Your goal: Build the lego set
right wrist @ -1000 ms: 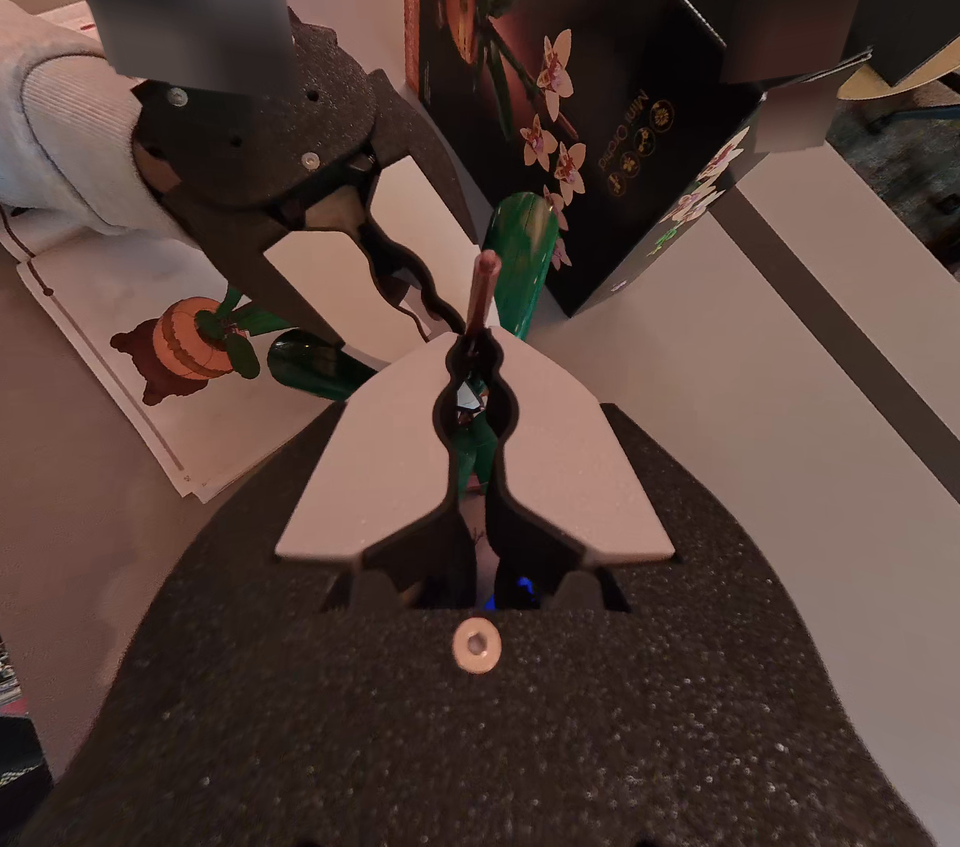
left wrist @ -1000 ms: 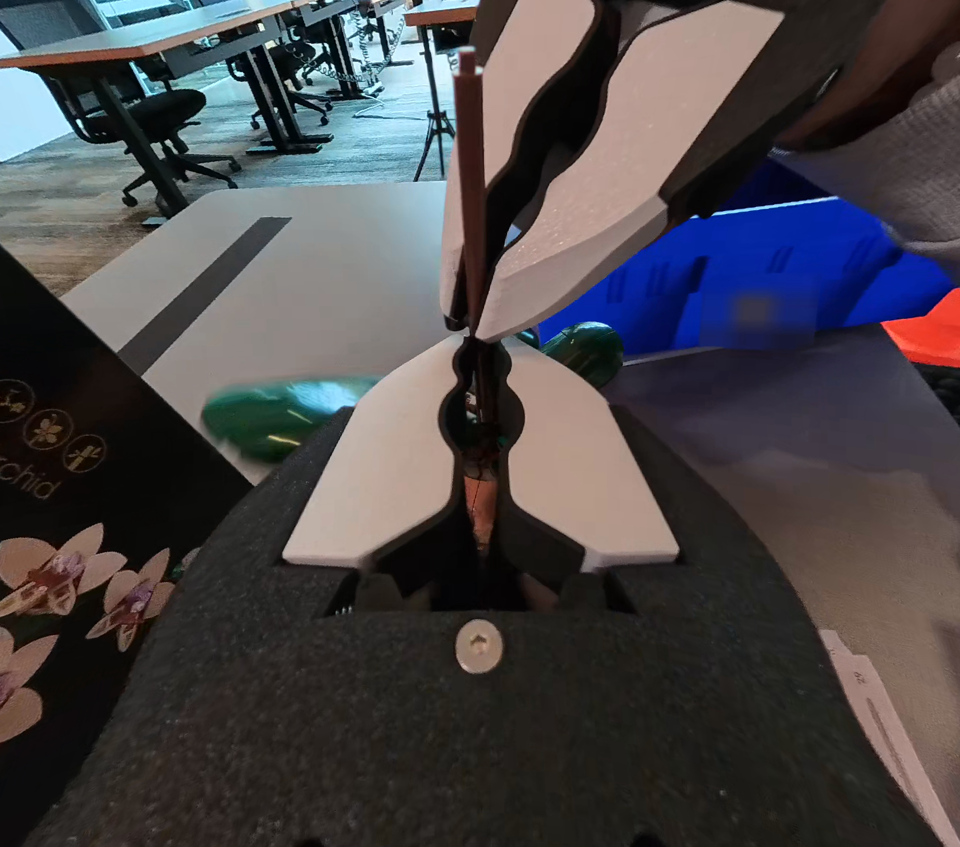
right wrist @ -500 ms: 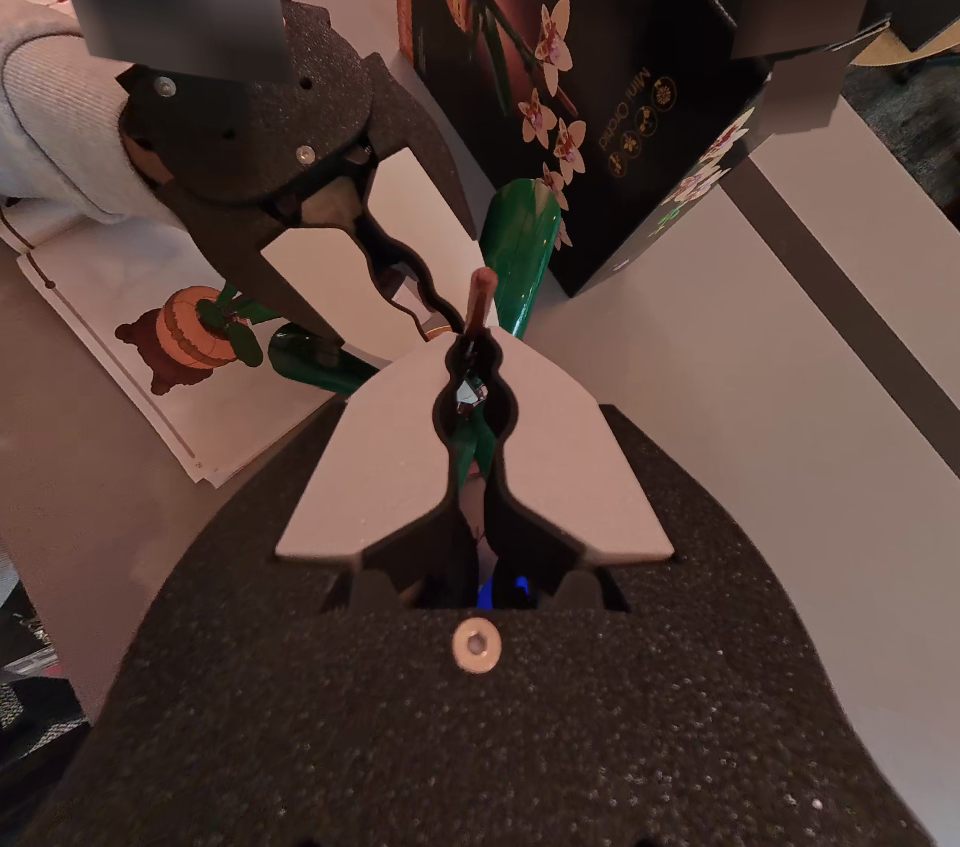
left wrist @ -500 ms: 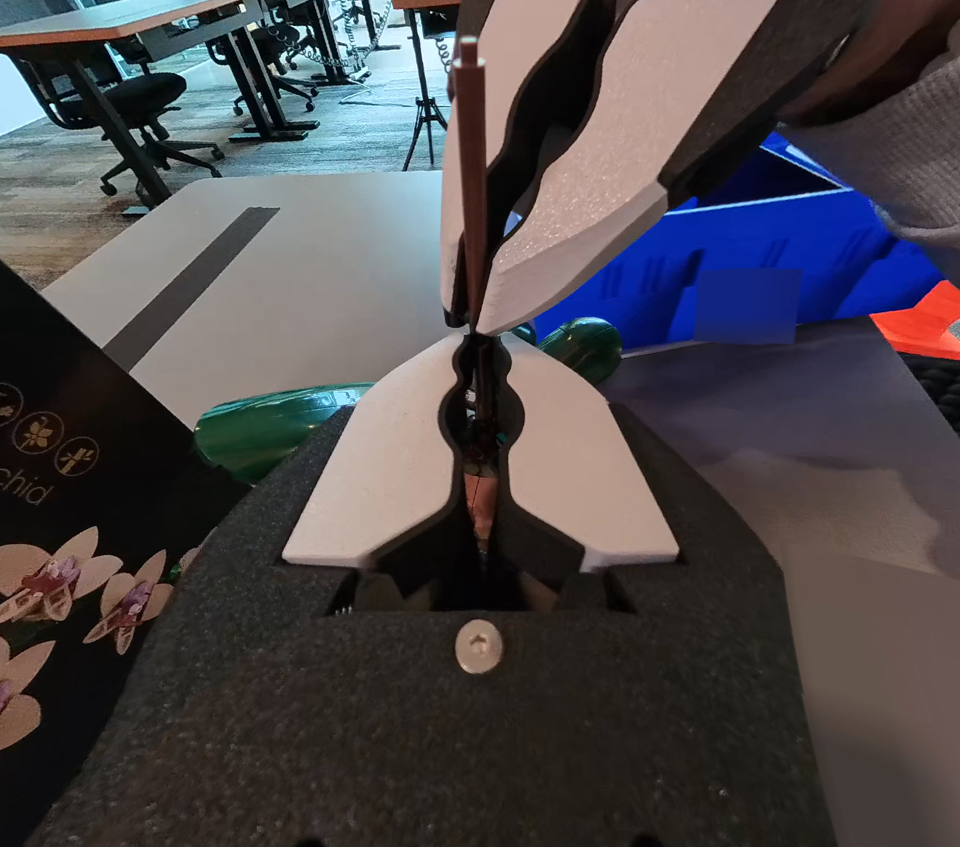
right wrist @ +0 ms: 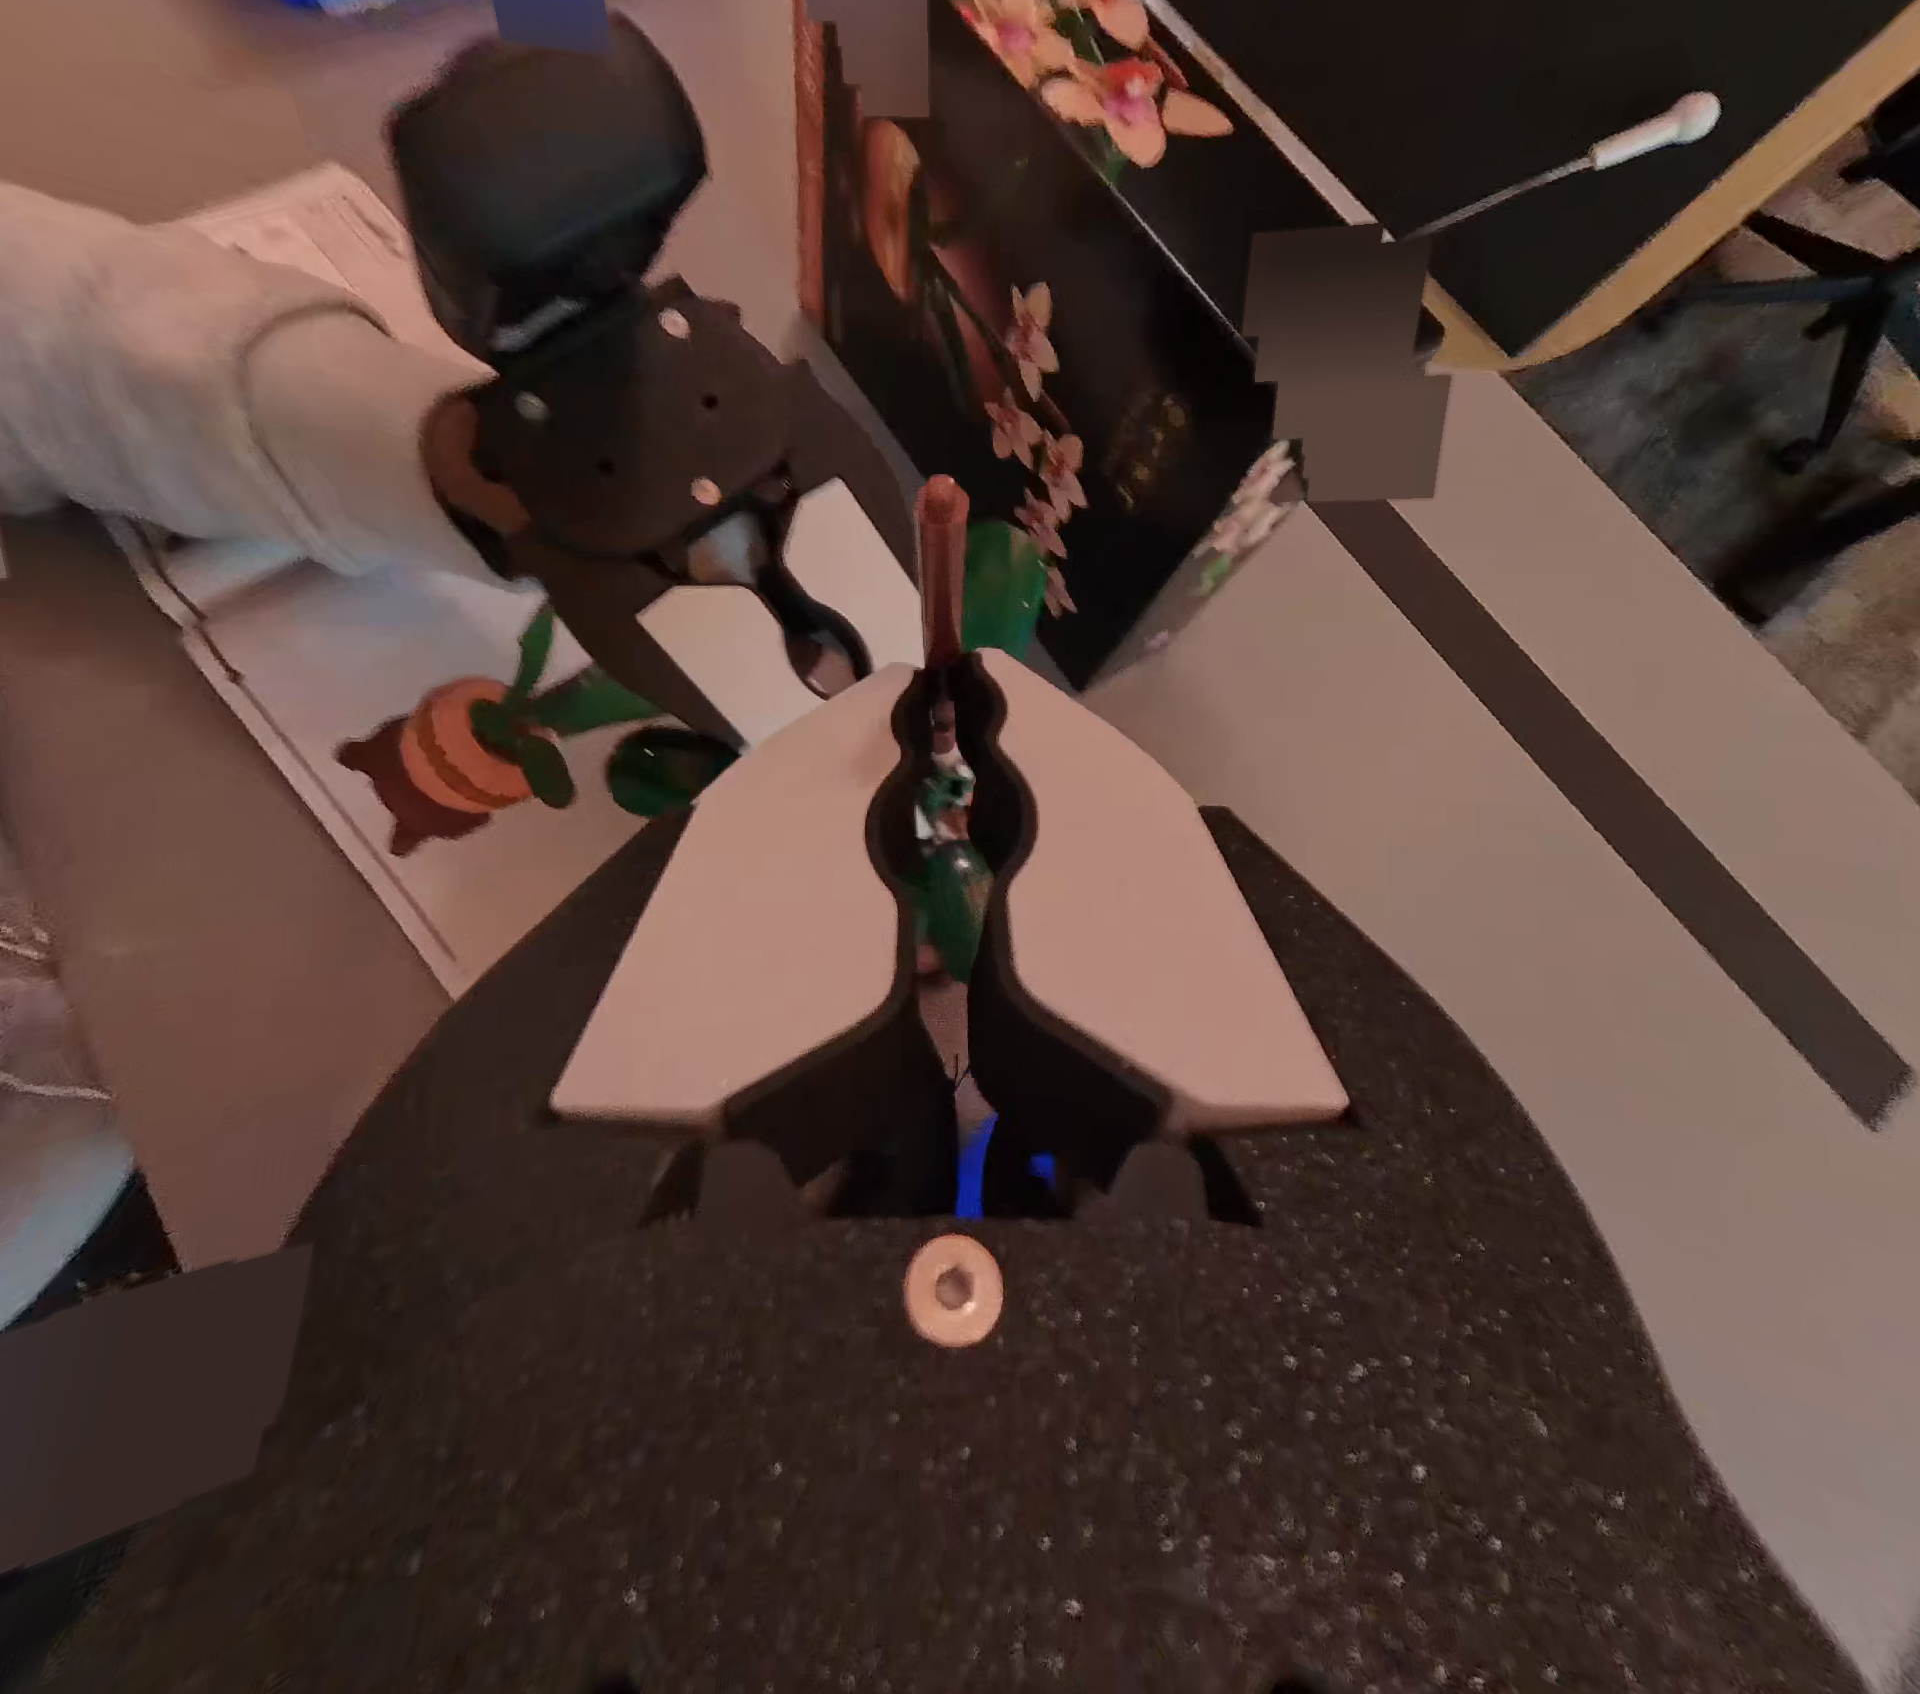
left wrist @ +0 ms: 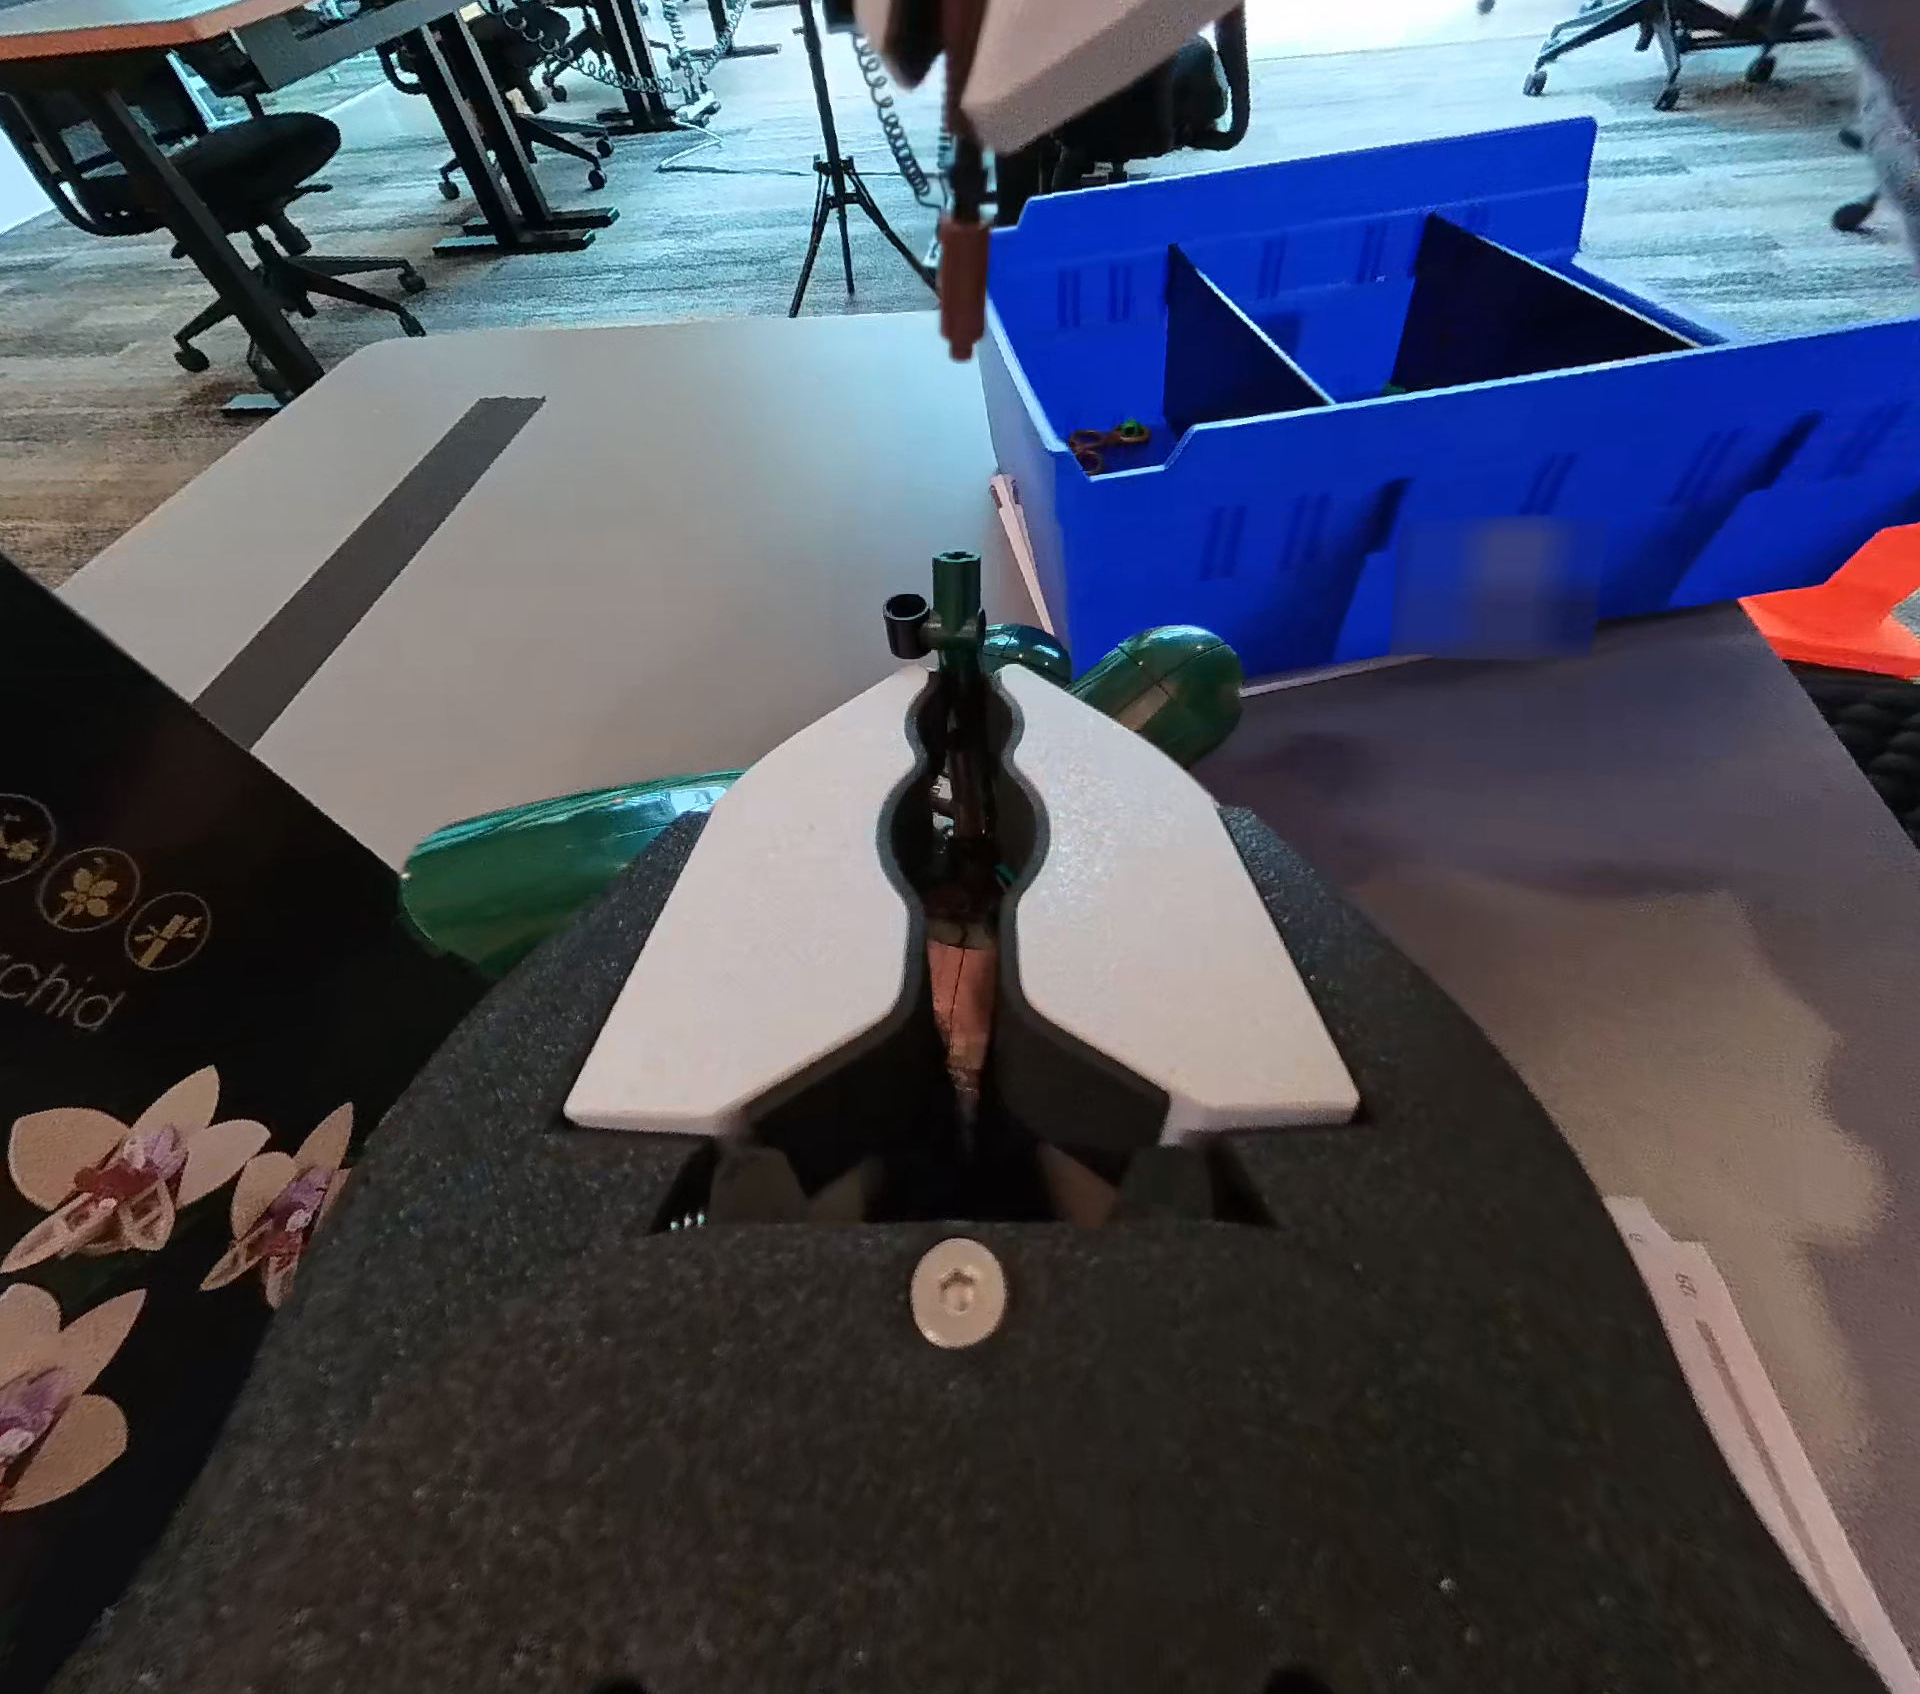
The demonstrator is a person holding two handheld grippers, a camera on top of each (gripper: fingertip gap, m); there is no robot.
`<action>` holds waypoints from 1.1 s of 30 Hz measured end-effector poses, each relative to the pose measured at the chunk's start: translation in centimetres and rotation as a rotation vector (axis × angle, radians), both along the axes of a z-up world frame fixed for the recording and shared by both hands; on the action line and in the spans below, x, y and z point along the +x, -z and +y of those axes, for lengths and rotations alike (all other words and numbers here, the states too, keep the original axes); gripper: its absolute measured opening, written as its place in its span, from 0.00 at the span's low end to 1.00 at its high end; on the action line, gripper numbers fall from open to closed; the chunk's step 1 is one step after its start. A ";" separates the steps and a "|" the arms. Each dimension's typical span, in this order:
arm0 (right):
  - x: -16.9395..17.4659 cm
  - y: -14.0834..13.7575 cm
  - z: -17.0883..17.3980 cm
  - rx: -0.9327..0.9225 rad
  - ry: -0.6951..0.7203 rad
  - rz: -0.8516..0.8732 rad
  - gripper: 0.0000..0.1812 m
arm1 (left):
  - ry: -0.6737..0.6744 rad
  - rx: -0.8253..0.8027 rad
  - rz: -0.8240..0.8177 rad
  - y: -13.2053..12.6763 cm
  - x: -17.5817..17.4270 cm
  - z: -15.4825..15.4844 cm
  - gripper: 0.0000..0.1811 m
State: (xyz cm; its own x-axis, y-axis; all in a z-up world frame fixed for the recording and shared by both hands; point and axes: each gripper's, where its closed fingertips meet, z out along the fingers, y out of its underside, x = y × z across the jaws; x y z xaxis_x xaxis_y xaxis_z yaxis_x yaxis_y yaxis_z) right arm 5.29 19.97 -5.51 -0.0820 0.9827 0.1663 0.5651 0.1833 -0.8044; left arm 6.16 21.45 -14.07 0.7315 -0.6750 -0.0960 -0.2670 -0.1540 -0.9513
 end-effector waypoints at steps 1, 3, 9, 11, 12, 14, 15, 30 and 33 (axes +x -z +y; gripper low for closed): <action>-0.1 -0.1 -0.4 -0.029 -0.006 0.030 0.02 | -0.001 0.001 -0.001 0.0 -0.1 0.0 0.03; -0.1 -0.2 -0.6 -0.073 -0.002 0.075 0.02 | -0.008 0.004 0.006 0.0 -0.2 0.1 0.04; 0.8 -2.1 -1.9 -0.144 -0.003 0.222 0.02 | -0.006 0.017 -0.028 -2.2 -0.9 -1.0 0.27; 1.3 -2.4 -2.6 -0.157 -0.008 0.260 0.02 | 0.008 0.028 -0.019 -2.8 -1.4 -2.2 0.29; 1.5 -2.5 -3.0 -0.173 -0.016 0.286 0.02 | 0.010 0.038 -0.019 -3.1 -1.7 -2.9 0.29; 1.8 -2.4 -4.0 -0.226 -0.039 0.336 0.02 | 0.019 0.068 -0.011 -3.4 -2.0 -4.3 0.28; 1.8 -2.2 -4.3 -0.254 -0.042 0.358 0.02 | 0.026 0.081 -0.010 -3.5 -2.2 -5.1 0.26; -2.9 4.0 -14.0 -0.616 -0.229 0.479 0.02 | -0.031 0.111 0.020 -2.2 -3.5 -14.8 0.10; -3.6 5.0 -15.9 -0.602 -0.261 0.449 0.02 | -0.023 0.093 0.048 -1.4 -3.4 -16.7 0.15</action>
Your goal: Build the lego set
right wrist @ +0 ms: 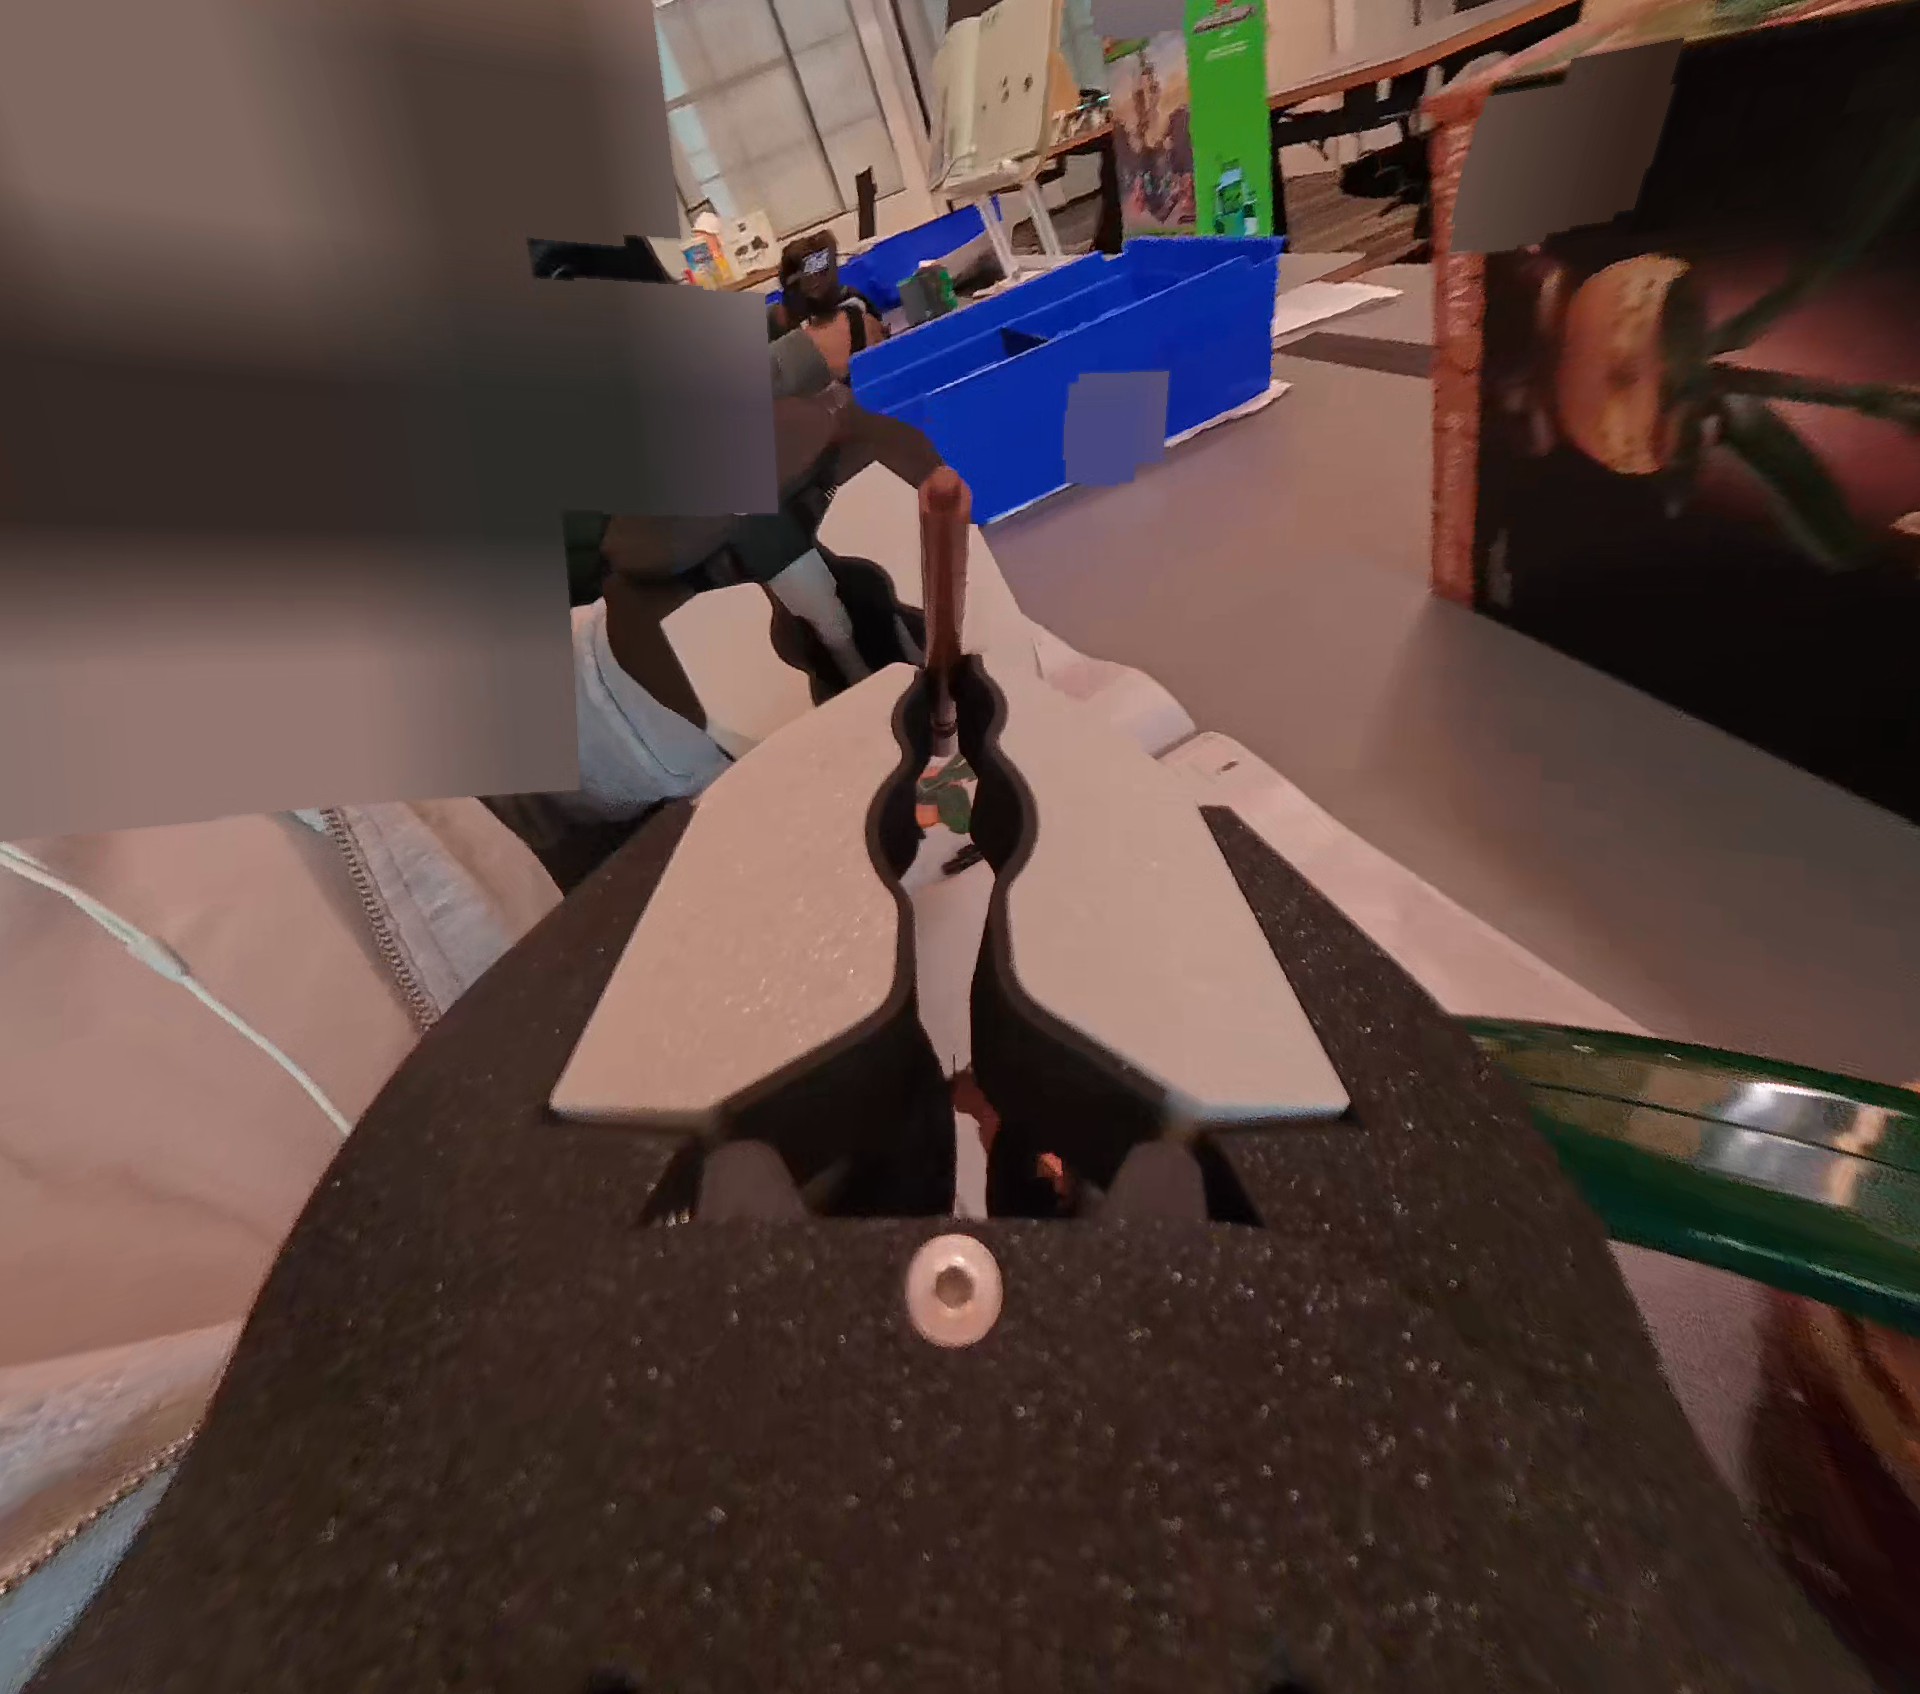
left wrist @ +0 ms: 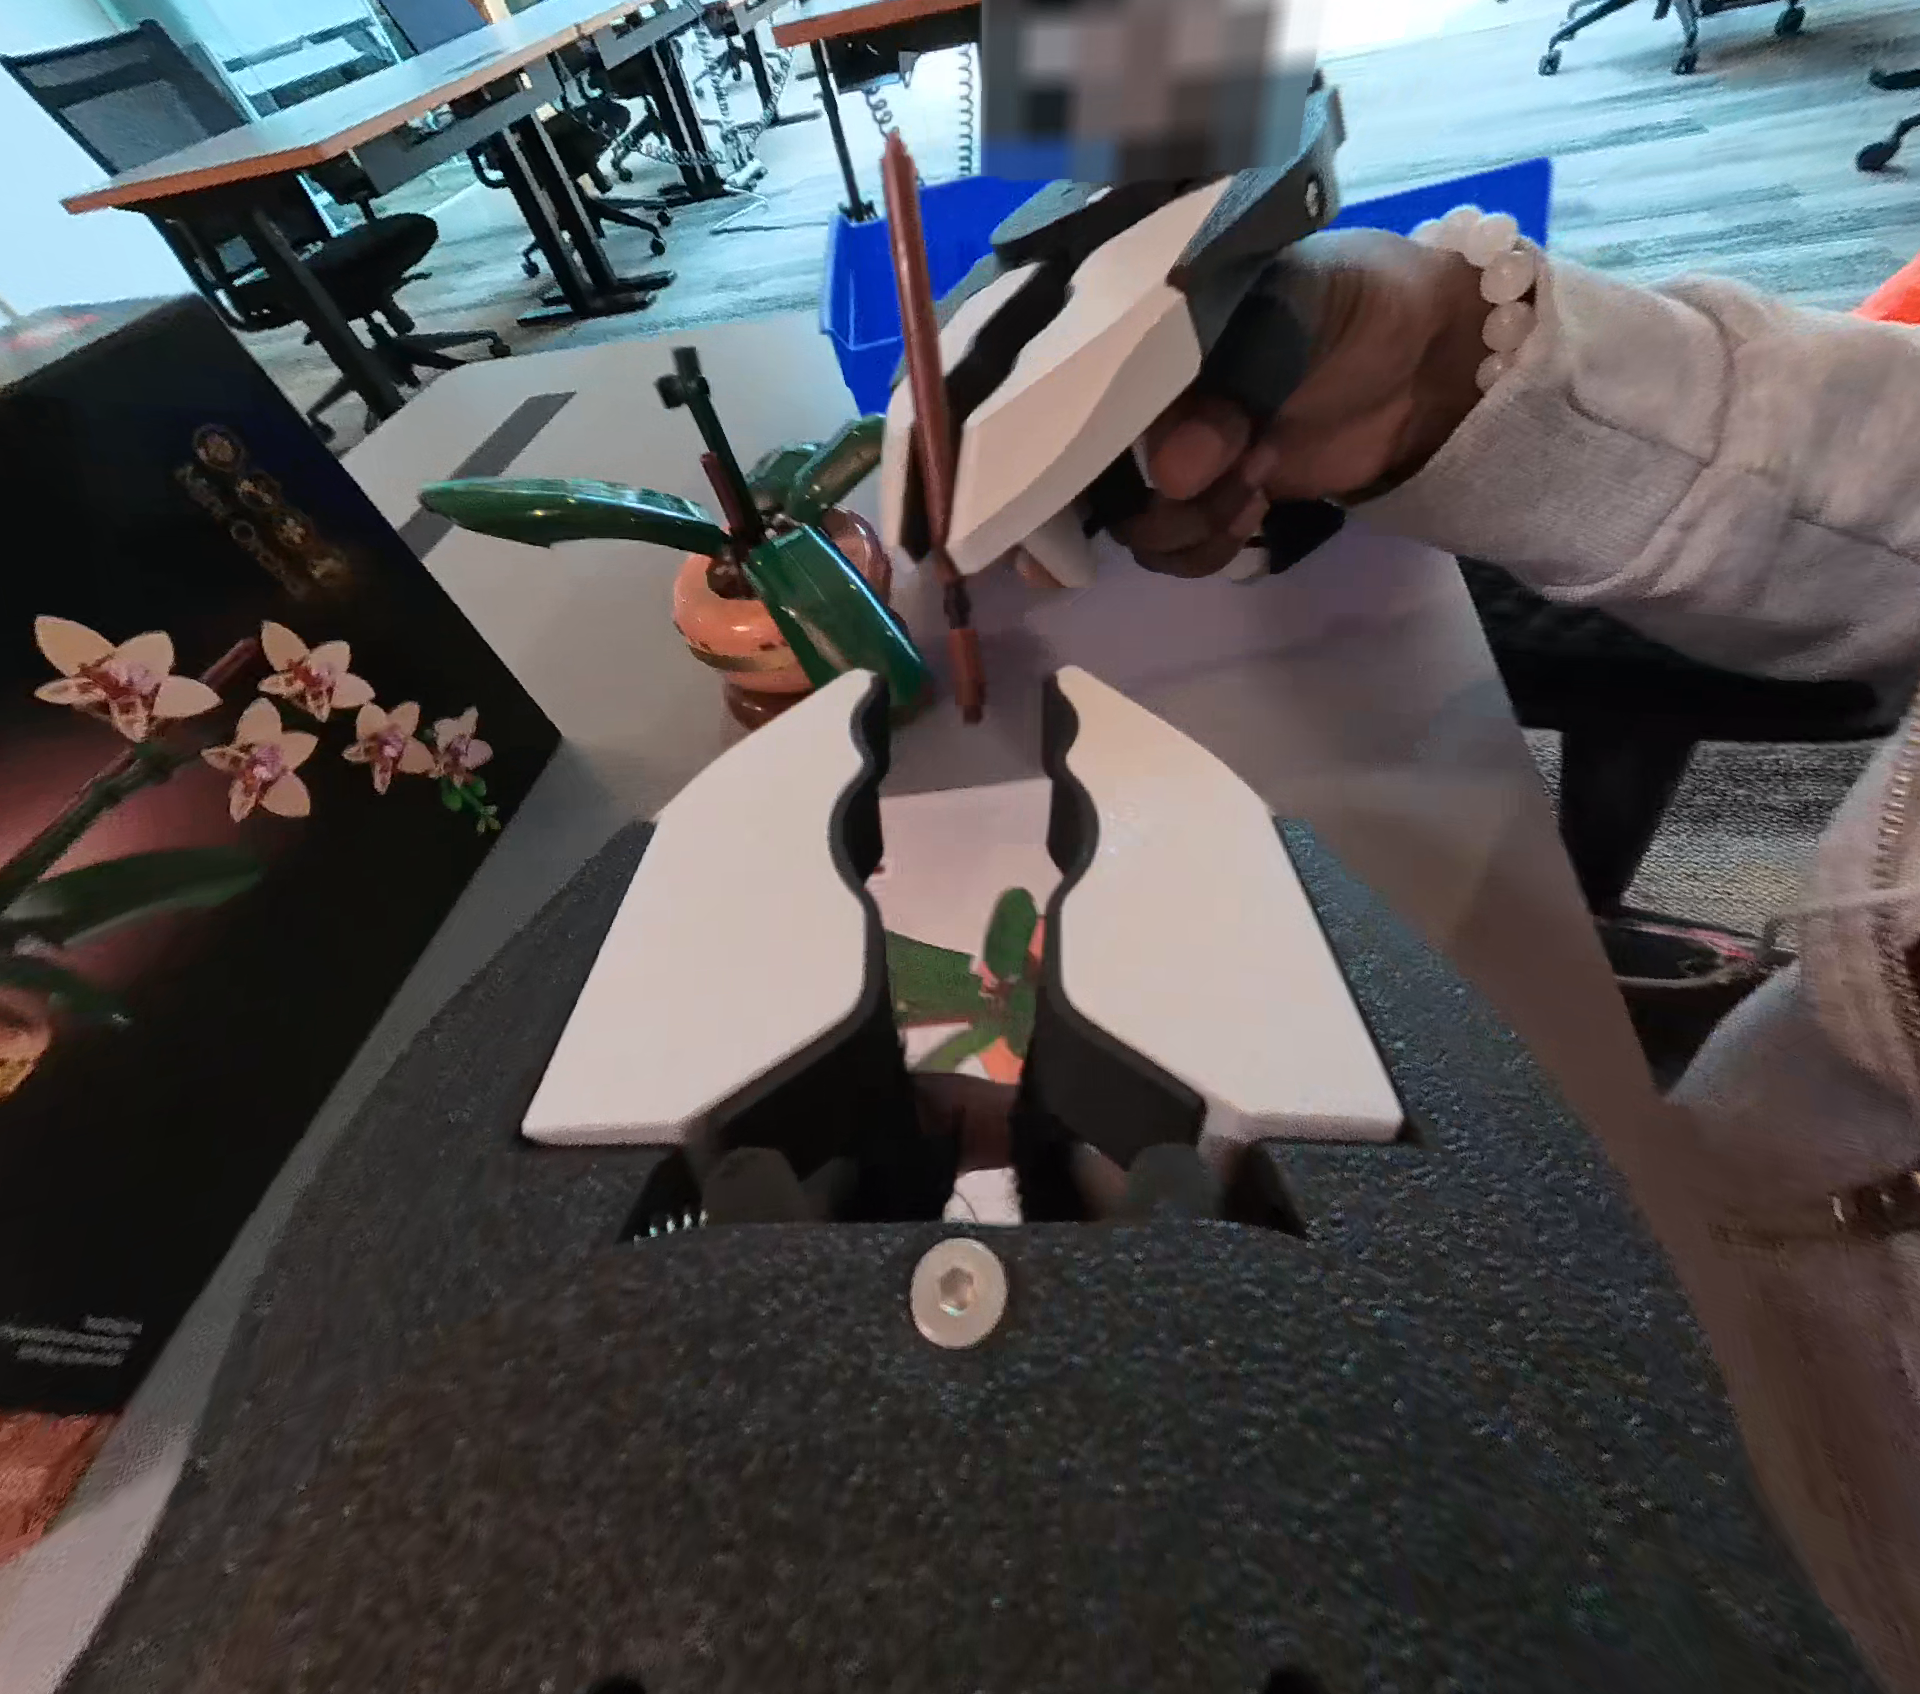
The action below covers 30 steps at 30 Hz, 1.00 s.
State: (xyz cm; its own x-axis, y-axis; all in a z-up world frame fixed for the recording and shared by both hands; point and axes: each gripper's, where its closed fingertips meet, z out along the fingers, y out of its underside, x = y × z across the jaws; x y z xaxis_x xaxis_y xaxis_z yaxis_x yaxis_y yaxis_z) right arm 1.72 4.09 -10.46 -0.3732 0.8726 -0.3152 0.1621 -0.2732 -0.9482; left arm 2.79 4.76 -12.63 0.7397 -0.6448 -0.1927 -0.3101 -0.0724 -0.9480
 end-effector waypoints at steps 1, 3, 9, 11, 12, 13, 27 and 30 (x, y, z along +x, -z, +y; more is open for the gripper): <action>-0.2 0.2 -0.7 -0.005 -0.016 0.003 0.02 | -0.005 0.006 0.003 0.1 0.1 -0.5 0.14; -0.5 0.6 -1.8 -0.006 -0.025 0.007 0.02 | -0.037 0.029 0.029 0.3 -0.1 -1.3 0.04; -0.9 1.8 -4.8 0.054 -0.057 -0.003 0.02 | -0.095 0.035 0.014 1.4 -0.8 -4.3 0.02; -1.2 2.1 -5.7 0.086 -0.071 -0.018 0.02 | -0.125 0.038 0.014 1.9 -1.2 -5.1 0.02; -1.4 2.1 -6.0 0.098 -0.076 -0.015 0.02 | -0.139 0.041 0.006 2.0 -1.4 -5.5 0.02; -1.6 2.1 -6.3 0.105 -0.081 -0.012 0.02 | -0.151 0.044 -0.004 1.9 -1.6 -5.8 0.02; -4.3 2.5 -7.8 0.060 -0.187 -0.015 0.02 | -0.256 0.071 0.038 2.2 -4.5 -7.4 0.03; -4.1 2.6 -7.6 0.025 -0.191 -0.006 0.02 | -0.256 0.076 0.096 2.4 -4.6 -7.0 0.06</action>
State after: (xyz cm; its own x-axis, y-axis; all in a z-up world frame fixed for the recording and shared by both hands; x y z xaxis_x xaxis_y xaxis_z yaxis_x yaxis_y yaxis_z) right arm -2.37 -3.49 -13.09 -0.5306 0.7940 -0.2967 0.2142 -0.2131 -0.9533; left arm -1.84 -2.27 -15.03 0.8525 -0.4204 -0.3106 -0.3797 -0.0897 -0.9207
